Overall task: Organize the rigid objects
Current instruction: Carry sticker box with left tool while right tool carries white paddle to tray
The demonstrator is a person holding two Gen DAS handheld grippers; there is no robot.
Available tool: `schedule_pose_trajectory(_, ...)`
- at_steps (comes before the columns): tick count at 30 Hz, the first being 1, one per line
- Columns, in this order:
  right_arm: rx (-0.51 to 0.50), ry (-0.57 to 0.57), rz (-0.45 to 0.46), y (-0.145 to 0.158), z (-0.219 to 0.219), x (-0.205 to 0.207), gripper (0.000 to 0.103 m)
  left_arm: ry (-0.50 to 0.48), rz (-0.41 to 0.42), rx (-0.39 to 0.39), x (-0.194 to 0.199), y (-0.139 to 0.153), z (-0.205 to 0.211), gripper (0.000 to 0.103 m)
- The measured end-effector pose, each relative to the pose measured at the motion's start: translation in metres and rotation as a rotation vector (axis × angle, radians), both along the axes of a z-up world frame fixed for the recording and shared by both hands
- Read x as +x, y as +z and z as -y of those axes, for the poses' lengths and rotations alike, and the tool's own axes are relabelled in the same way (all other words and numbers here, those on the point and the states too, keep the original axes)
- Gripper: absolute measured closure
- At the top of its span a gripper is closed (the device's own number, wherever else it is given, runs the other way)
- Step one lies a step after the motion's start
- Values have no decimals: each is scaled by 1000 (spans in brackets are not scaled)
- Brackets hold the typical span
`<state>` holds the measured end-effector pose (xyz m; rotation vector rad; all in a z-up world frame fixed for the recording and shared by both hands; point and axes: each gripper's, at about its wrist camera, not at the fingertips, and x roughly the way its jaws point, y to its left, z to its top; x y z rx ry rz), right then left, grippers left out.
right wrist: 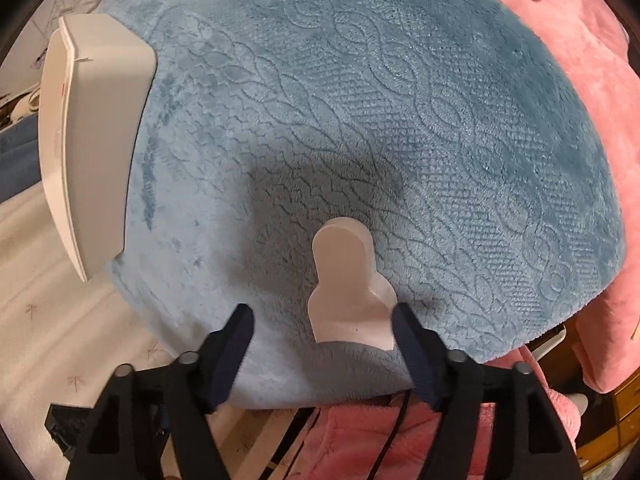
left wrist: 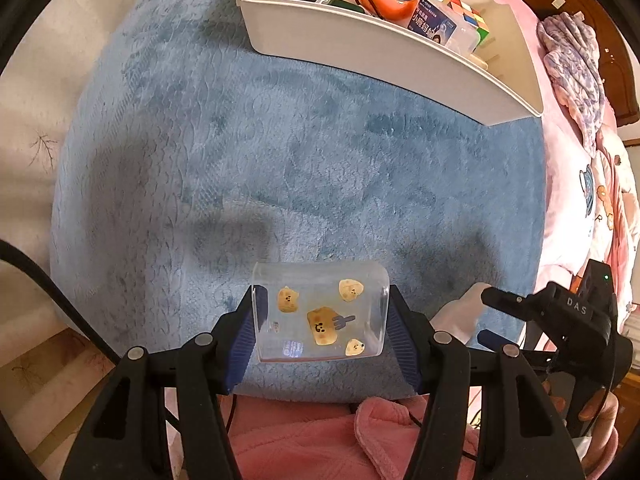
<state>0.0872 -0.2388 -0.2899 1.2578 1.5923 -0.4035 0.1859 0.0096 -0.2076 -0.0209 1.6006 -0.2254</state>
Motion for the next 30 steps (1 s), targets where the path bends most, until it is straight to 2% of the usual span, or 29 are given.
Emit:
schedule_pose_trajectory(6,-22,-46,-109,-14,-7,-2,23,-17,13,0,-2,1,2,40)
schedule_pose_trajectory(12,-100,10,-165,-20,-24,3,23,-30,27,-12,-2,3,4,40)
schedule_pose_trajectory(15,-118,31,-168,-20,-34,7,24,-48,44,-9,-3,6,6,40)
schedule_pose_trajectory(18,-144,70,-171,-21,-45,13,37,-64,54,0,-3,8,7,40)
schedule_pose_trajectory(20,-163,94,-171,-21,-55,20,39,-75,59,0,-3,9,9,40)
schedule_pose_trajectory(22,-175,109,-154,-19,-63,25,47,-84,64,3,-3,11,9,40)
schedule_pose_trajectory(30,-167,117,-96,-2,-69,27,47,-132,121,20,-3,23,15,40)
